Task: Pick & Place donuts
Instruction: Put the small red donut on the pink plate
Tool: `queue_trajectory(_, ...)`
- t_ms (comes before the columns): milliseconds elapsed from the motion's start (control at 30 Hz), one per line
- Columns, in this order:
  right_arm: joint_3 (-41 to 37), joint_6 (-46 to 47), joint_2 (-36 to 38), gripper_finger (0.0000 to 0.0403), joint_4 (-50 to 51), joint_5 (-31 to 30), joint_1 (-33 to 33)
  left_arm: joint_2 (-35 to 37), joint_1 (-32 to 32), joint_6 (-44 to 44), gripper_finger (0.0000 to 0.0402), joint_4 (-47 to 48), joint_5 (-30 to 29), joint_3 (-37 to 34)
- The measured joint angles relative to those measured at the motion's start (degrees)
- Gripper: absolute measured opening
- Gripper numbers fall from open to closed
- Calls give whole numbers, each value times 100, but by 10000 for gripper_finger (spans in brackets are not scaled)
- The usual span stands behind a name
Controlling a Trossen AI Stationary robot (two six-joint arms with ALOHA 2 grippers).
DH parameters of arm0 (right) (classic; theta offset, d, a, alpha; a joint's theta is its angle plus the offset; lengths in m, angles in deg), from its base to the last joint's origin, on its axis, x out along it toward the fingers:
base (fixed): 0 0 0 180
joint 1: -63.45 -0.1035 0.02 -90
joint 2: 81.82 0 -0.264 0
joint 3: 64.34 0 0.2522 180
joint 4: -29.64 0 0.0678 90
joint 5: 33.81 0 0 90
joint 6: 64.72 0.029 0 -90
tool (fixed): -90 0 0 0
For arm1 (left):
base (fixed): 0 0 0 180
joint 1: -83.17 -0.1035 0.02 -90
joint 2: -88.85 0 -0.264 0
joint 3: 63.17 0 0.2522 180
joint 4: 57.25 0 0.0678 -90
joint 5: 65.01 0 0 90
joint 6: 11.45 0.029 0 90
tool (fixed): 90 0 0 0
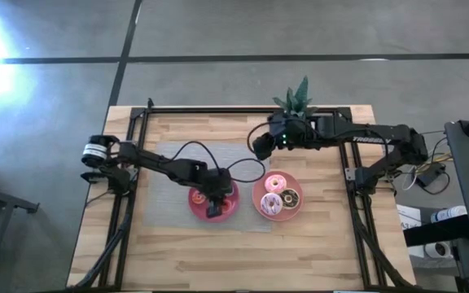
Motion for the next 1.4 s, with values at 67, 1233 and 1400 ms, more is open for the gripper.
queue_trajectory(67,2,213,2,151,343,15,-113,47,-2,44,128,51,-86,0)
queue_trajectory(1233,-1617,2524,-1770,88,-4256,1683,-1974,228,-96,688,66,-519,-183,-295)
queue_trajectory(1400,-1394,2220,-2061,79,-4181,1673,-1972,332,-74,822,78,-507,89,-295)
